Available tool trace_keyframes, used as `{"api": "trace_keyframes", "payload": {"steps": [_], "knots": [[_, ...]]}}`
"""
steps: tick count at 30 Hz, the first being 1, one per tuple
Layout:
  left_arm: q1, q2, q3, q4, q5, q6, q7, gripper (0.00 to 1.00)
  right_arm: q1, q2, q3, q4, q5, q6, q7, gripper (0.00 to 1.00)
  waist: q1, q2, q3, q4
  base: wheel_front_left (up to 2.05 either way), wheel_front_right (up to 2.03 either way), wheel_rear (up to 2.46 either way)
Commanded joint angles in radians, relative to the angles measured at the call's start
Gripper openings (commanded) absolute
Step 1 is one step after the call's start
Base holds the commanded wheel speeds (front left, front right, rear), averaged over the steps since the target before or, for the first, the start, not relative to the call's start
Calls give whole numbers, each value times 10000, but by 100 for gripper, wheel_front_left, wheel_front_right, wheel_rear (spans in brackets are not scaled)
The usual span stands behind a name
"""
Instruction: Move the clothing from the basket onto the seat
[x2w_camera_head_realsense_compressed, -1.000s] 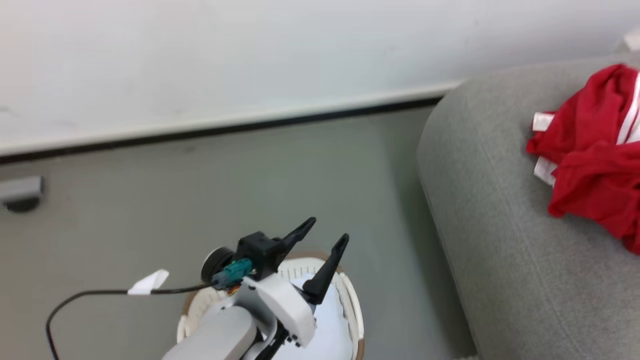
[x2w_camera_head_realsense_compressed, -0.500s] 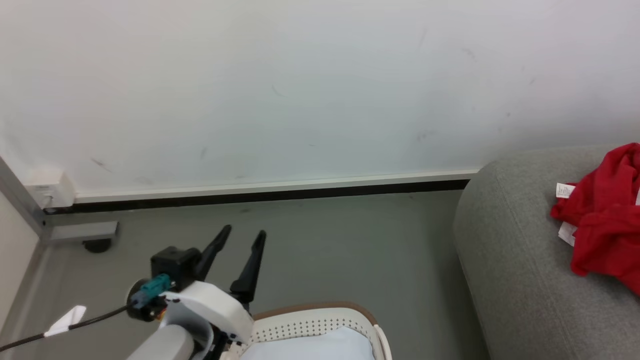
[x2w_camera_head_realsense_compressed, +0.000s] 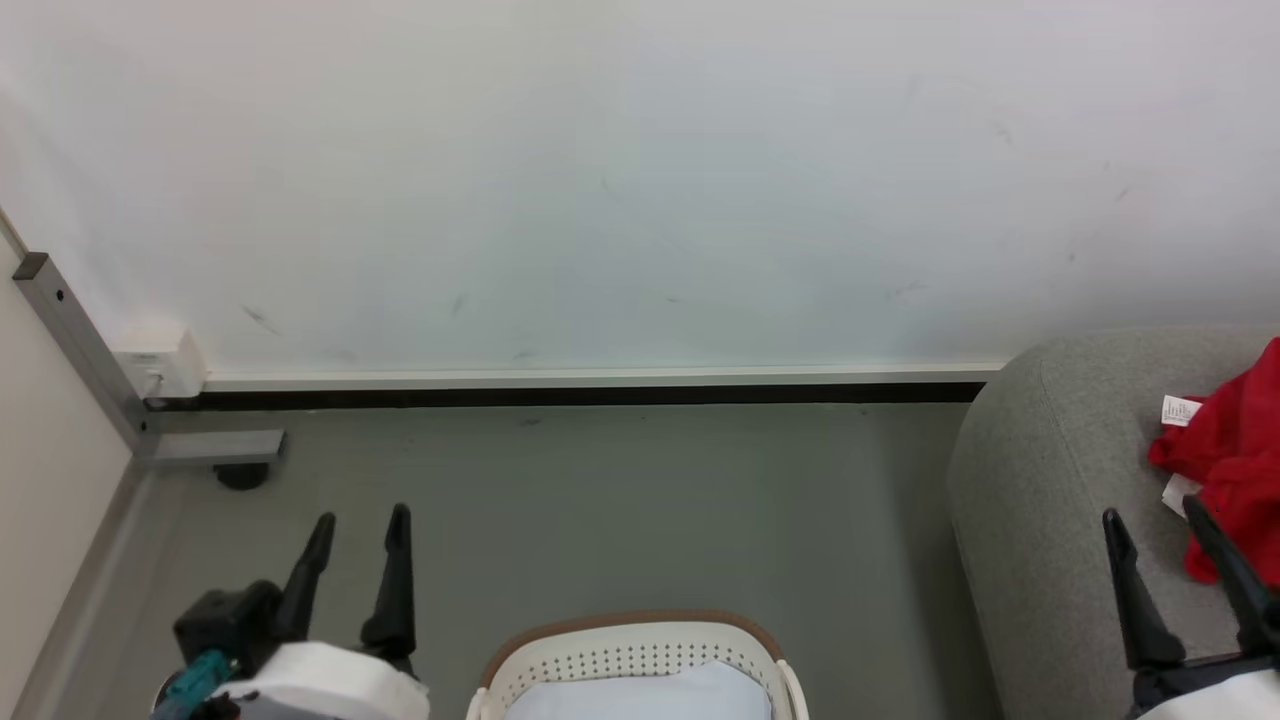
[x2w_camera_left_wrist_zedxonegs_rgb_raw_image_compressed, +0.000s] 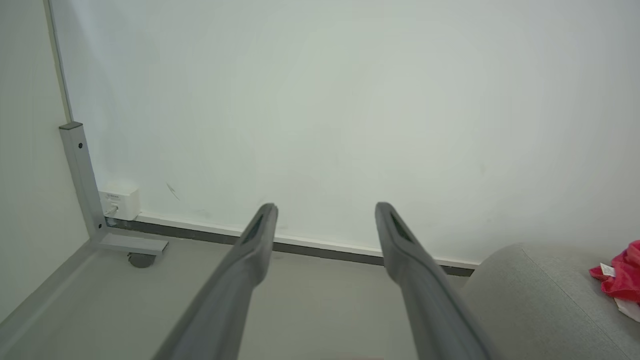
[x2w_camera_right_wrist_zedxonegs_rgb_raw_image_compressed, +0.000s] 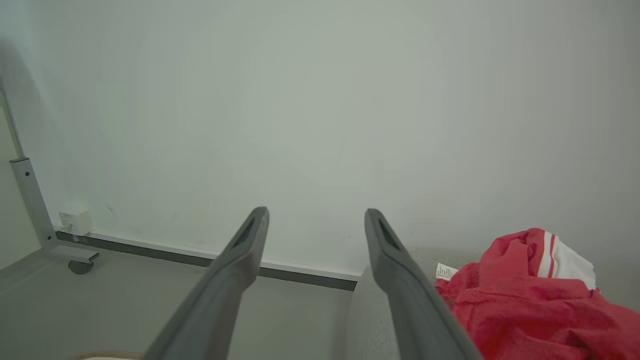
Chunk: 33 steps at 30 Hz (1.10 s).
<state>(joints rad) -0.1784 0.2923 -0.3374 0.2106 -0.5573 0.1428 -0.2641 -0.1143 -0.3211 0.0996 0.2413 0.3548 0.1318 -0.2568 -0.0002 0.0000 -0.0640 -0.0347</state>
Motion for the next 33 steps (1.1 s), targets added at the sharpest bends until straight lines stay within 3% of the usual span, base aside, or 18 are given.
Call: {"api": "trace_keyframes", "payload": {"steps": [1,9,18,33], "knots": [[438,-212,406,-148,386,-121,1,100,334,262,-97,-164,-234,-23,-73,100,2,0,26,-52,0,0,0],[1446,-1367,2068,-306,1892,-1019,0,100,961,1310,-335,-1280,-981,-23,-80,100,2,0,134,-186,0,0,0],[1800,-2105,3114,221,2977,-2026,0,100,1087,2013,-217,-1195,-826,-23,-84,100,2,0,185,-163,0,0,0],[1562,-2392,3532,546,3462,-2550,0,100,1024,2144,6,-1017,-760,-23,-85,100,2,0,178,-137,0,0,0]]}}
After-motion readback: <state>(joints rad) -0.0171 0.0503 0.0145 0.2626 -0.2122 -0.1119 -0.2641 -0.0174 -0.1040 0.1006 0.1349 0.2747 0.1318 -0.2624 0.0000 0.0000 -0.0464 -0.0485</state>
